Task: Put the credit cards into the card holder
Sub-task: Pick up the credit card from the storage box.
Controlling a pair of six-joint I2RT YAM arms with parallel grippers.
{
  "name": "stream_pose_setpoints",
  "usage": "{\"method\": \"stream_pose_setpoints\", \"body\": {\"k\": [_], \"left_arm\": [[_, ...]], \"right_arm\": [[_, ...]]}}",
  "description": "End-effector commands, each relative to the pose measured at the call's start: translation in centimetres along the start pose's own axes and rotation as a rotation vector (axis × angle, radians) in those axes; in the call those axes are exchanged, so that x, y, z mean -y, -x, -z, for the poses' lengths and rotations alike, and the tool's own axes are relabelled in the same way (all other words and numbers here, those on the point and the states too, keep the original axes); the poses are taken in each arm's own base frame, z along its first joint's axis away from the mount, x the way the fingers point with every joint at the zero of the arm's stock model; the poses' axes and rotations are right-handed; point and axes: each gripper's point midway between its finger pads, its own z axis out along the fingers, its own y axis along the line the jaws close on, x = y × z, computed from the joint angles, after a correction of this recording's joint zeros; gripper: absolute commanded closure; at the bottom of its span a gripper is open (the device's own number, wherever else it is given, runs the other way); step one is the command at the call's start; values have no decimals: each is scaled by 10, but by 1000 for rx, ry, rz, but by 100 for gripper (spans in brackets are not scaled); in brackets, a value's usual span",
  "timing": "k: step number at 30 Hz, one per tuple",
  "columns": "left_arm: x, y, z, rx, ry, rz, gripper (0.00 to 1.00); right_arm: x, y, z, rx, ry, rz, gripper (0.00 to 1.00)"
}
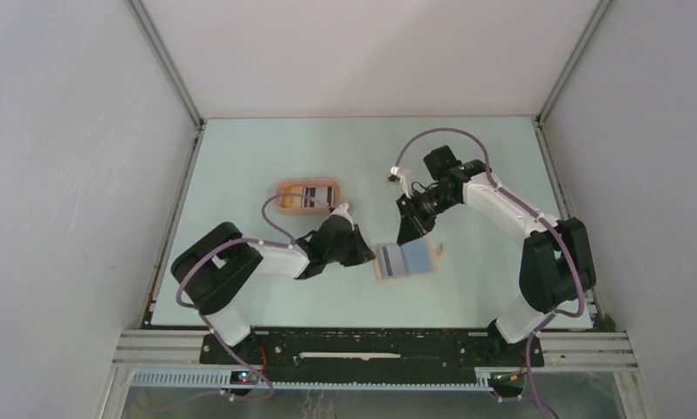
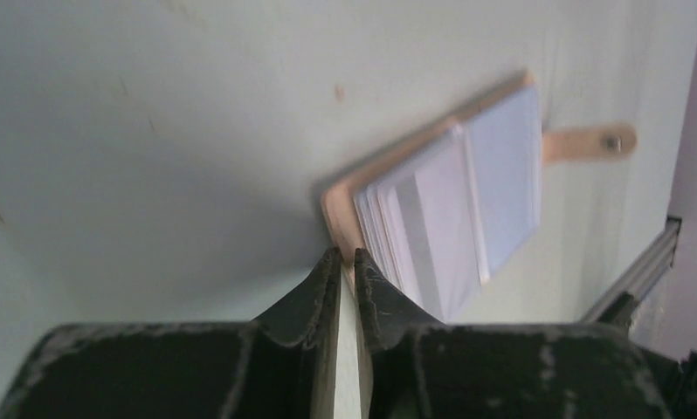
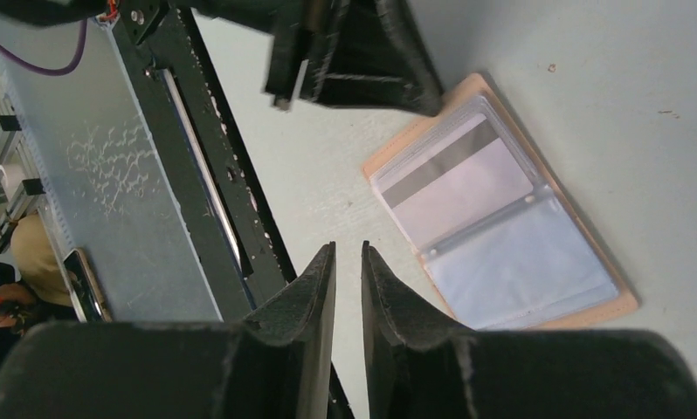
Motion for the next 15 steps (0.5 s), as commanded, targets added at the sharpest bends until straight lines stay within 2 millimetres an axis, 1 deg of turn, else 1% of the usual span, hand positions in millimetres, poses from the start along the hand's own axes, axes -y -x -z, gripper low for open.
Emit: {"method": "stream_pose_setpoints", "body": {"k": [1,5,8,10,12,14,15], "left_arm": [[2,39,-17,11,33,-61,84],[22,65,-25,22,-33,-107,83],[29,80,-15,74,-49,-158,83],[31,91,0,126,-52,-208,82],[37,105,21,193,-62,-291,82],[48,123,44,269,-72,-390,82],[59,137,62,327,-78,-443,82]], "right_arm": [[-12,14,23,77,-10,68,75],[-9,17,36,113,-28,68,74],[-8,19,45,138,-48,80,73],[-7,21,52,156,-71,97,73],[-8,23,57,173,-95,118,72],[-10,27,62,193,-117,143,71],[-11,29,65,205,-131,152,71]]}}
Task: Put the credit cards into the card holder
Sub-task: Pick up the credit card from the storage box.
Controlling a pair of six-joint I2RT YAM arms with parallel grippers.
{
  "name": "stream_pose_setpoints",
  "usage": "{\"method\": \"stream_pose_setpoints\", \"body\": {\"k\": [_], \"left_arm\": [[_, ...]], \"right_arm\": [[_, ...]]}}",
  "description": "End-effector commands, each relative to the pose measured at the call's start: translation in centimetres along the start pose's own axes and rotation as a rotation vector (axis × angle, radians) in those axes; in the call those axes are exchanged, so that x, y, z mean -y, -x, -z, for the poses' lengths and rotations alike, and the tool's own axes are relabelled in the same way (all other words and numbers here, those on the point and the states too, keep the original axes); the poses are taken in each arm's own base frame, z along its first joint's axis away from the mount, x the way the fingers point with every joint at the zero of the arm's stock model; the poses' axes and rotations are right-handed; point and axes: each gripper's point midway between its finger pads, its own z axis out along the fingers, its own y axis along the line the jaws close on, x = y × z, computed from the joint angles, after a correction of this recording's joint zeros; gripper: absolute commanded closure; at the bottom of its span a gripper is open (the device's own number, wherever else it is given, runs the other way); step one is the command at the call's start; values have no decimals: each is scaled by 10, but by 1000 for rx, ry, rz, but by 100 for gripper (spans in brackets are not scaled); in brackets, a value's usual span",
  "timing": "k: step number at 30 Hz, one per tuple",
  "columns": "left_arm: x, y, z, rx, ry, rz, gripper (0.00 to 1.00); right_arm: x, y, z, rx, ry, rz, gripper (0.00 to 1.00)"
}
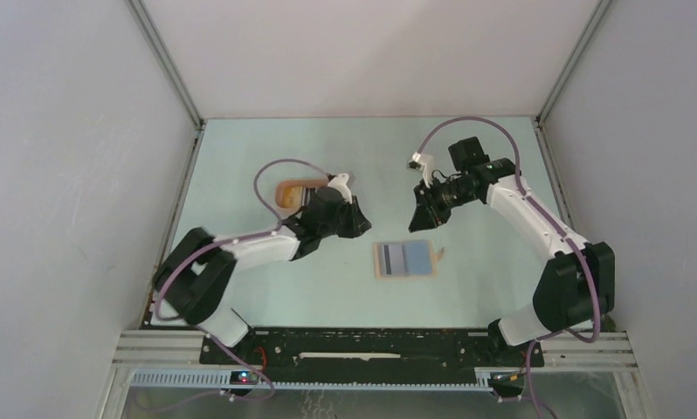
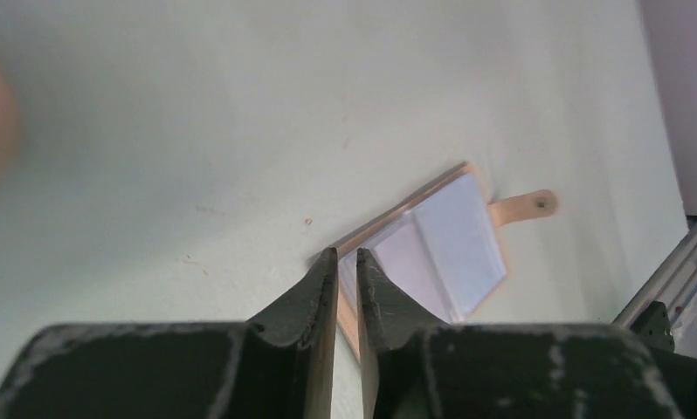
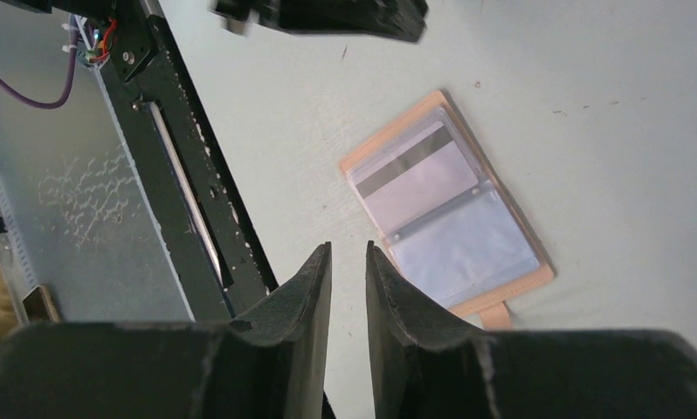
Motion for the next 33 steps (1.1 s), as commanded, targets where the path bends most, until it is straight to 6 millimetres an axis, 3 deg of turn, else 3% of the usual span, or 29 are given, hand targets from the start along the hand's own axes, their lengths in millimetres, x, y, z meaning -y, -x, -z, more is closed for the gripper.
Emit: {"method": "stream_pose_setpoints", "body": {"k": [1,5,6,9,12,16,20,23,27,33], "left_arm": [[30,81,60,266,-37,-273,81],[39,145,109,489,60,-397,66],[41,158,118,530,84,-414,59],[38,187,135,605,154,-438,18],[28,206,133,586,188,-427,1],[4,227,112,457,243,-357,0],[-20,235,74,336,330,-317,1],[-35,244,49,290,402,-310,7],[-71,237,29,184,498,-309,22],[-139,198,38,75,739,-359,36]], "right_arm": [[-9,20,20,85,-57,107,69],[-14,44,39,181,-135,176,62],[-17,52,45,211,-156,196,60],[-23,77,66,302,-222,251,41],[-25,86,71,323,-231,279,22],[-17,81,62,300,-187,202,19],[3,66,55,279,-161,133,19],[14,57,50,267,-153,97,19],[24,49,39,237,-130,59,19],[35,41,26,192,-103,22,20]]}}
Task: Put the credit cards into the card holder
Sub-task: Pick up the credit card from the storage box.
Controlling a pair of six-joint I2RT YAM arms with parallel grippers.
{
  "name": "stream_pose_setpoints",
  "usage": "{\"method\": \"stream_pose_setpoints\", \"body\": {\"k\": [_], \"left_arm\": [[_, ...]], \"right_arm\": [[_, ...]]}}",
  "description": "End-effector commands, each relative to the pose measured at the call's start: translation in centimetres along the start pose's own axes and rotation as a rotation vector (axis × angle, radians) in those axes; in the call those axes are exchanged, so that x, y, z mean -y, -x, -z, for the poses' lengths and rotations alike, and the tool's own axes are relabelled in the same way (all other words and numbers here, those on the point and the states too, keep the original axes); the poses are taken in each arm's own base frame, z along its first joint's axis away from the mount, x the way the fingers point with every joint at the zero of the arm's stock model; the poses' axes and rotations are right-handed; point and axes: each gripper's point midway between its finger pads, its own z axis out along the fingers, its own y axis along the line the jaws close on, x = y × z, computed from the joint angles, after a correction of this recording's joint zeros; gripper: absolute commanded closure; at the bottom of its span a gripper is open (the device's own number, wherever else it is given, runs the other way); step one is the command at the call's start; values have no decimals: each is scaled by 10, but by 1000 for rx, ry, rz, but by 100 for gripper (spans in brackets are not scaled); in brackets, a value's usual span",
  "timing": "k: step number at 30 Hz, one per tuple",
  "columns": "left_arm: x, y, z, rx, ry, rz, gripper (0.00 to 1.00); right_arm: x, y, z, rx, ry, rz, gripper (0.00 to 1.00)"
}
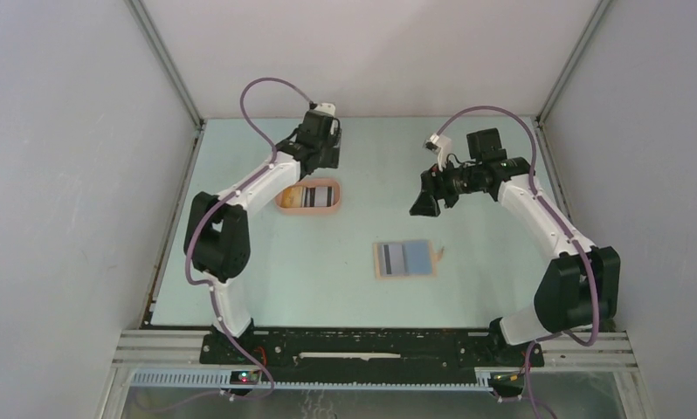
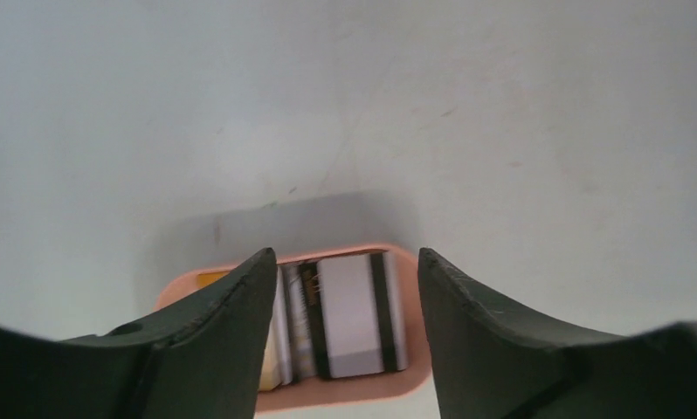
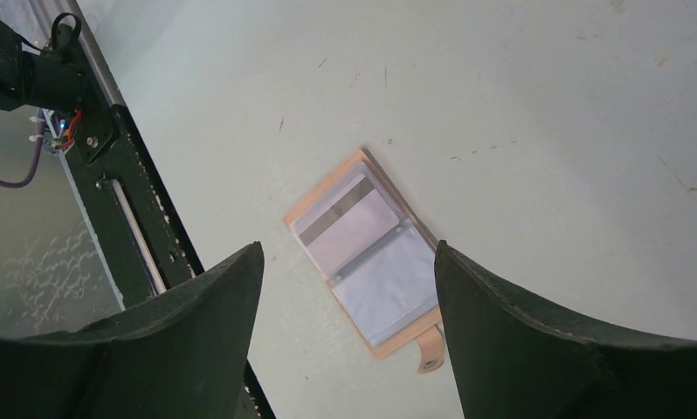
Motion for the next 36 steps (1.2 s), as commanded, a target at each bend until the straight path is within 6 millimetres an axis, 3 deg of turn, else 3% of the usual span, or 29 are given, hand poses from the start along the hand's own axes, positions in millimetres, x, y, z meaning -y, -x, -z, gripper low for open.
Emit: {"method": "stream_pose_setpoints", "body": {"k": [1,5,15,22,28,36], "left_arm": [[-48,-30,0,-73,199,-99,37],[-63,-54,-9,-143,264,-169,40],[-79,-96,-25,-310,298,-205,45],[-81,-111,-30,-398,322,-227,48],[-85,-114,-38,-447,361,-241,51],[-93,-113,-34,-439,410,-237,47]], "right_arm": [[0,2,-5,-1,31,5,20],[0,0,-6,-9,35,6,20],[3,-8,-13,-34,62,-13,20],[3,-8,-12,-32,62,-5,20],[2,-8,-13,-35,67,-8,20],[0,-8,-13,-33,79,-8,20]]}}
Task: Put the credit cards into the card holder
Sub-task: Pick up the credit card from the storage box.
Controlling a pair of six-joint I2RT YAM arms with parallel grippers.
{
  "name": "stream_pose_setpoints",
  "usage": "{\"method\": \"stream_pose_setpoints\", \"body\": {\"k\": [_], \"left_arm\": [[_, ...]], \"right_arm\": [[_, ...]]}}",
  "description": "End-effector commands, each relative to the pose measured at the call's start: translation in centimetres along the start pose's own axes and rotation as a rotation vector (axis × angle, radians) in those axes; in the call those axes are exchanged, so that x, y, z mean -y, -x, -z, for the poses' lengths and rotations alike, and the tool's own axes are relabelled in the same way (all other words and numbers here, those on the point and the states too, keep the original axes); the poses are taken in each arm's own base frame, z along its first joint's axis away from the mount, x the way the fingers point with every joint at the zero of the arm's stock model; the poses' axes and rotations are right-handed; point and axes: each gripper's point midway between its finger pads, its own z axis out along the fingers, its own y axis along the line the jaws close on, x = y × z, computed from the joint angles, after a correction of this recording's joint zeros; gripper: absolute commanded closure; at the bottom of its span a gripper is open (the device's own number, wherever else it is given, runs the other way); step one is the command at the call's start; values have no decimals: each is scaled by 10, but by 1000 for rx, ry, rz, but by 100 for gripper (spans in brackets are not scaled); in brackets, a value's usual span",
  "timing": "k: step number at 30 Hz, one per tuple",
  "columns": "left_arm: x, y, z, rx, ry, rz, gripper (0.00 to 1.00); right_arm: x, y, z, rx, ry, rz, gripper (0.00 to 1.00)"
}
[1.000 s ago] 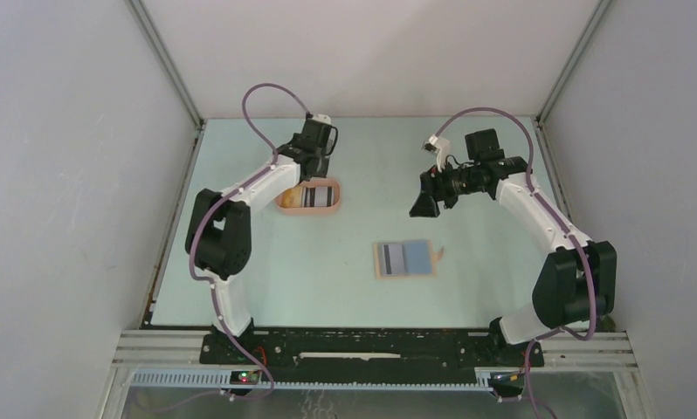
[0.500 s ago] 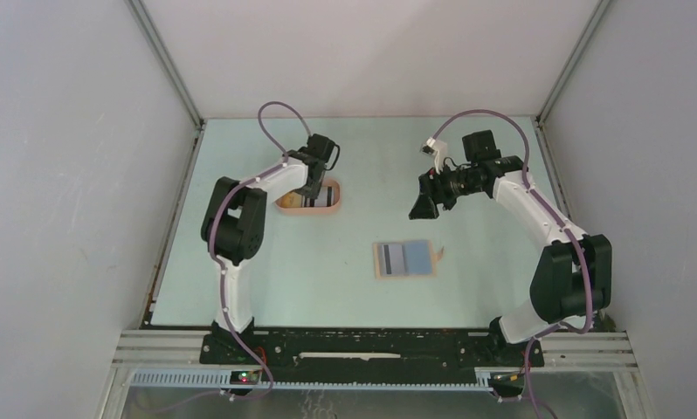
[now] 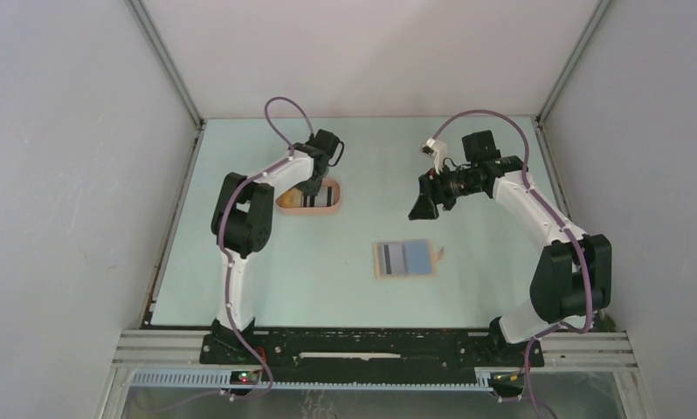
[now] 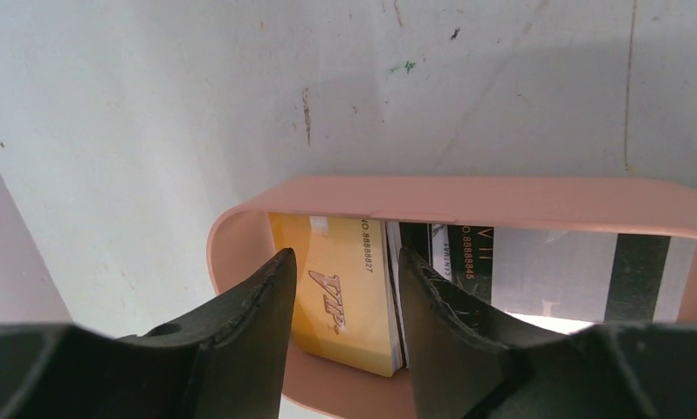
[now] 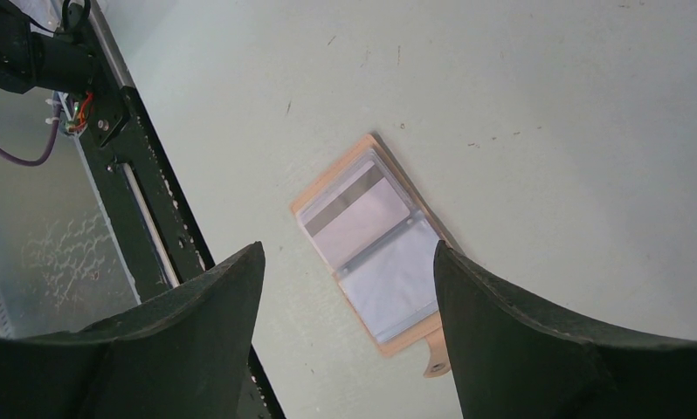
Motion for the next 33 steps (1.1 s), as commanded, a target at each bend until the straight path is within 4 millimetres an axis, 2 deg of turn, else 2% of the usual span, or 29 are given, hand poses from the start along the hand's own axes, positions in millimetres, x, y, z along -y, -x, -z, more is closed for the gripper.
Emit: {"method": "stream_pose_setpoints", "body": {"k": [1,8,23,33], "left_arm": [[-16,7,5,11,61,33,47],[-31,6,7,27,119,61,48],[-59,12,32,130,197,148,55],[-61,6,27,112,202,147,57]], "right_arm": [[-6,9,2,21,23,38,20],[-8,9,2,24,36,37,20],[-9,9,3,26,41,38,20],[-10,9,3,26,45,37,20]]}}
